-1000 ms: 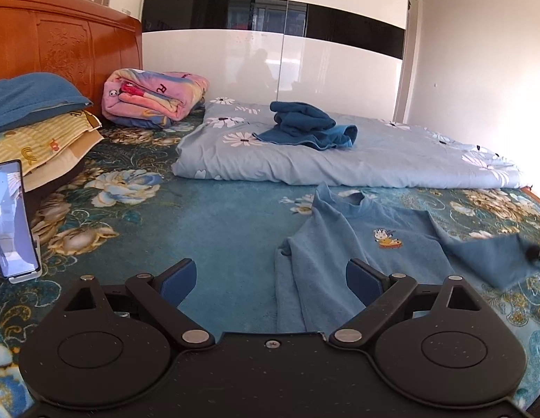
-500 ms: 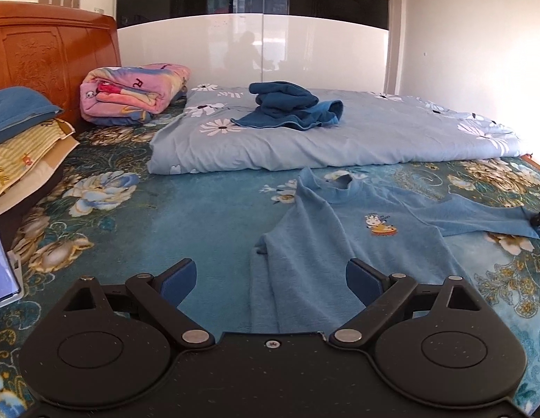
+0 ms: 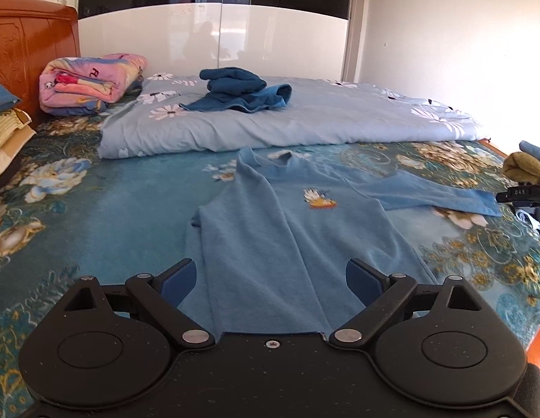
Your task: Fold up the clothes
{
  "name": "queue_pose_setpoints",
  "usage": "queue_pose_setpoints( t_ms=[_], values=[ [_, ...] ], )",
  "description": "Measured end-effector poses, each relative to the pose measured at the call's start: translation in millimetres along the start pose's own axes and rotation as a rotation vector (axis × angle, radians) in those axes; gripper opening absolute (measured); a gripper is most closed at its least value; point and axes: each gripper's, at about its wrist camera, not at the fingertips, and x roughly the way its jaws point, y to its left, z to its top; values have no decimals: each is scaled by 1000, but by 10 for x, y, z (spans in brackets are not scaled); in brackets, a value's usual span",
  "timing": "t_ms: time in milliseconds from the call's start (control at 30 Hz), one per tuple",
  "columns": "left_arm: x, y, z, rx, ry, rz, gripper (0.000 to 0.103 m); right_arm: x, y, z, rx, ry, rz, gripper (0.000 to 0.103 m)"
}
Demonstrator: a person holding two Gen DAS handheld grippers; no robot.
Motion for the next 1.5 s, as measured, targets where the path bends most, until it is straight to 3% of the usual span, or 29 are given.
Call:
queue_pose_setpoints(
  t_ms=[167, 233, 300, 433, 500, 567, 633, 733, 867, 1000, 1133, 1267, 1500],
  values=[
    [90, -210, -289, 22, 78, -44, 92, -445, 290, -396, 34, 0, 134, 53],
    [142, -302, -397, 40, 111, -52, 91, -559, 391, -494, 40, 11, 176, 64],
    [184, -380, -500, 62, 141, -57, 89, -661, 484, -561, 33, 24, 205, 64],
    [274, -453, -657, 95, 193, -43, 64, -820, 589, -623, 21, 23, 253, 64],
    [259, -458, -703, 113, 180, -29, 61, -899, 615, -639, 27, 14, 250, 64],
    [230, -435, -724, 118, 166, -14, 43, -964, 627, -648, 38, 10, 247, 64],
    [209, -362, -717, 103, 158, -3, 12, -999, 626, -653, 49, 14, 245, 64],
    [157, -231, -705, 42, 148, -21, 3, -1014, 627, -666, 62, 27, 245, 64],
    [-31, -28, -579, -33, 42, -17, 2, -1026, 684, -703, 40, 43, 251, 64],
    [-155, 481, -353, -136, -76, 114, 2, -1015, 767, -731, 11, 64, 246, 64],
    [-138, 1120, -204, -232, -124, 276, 1, -964, 855, -766, -5, 91, 236, 64],
    [-32, 1632, -65, -249, -135, 395, 1, -878, 953, -807, -17, 129, 236, 64],
    [160, 2293, 20, -366, -117, 559, 1, -809, 1126, -832, -47, 166, 251, 64]
  ],
)
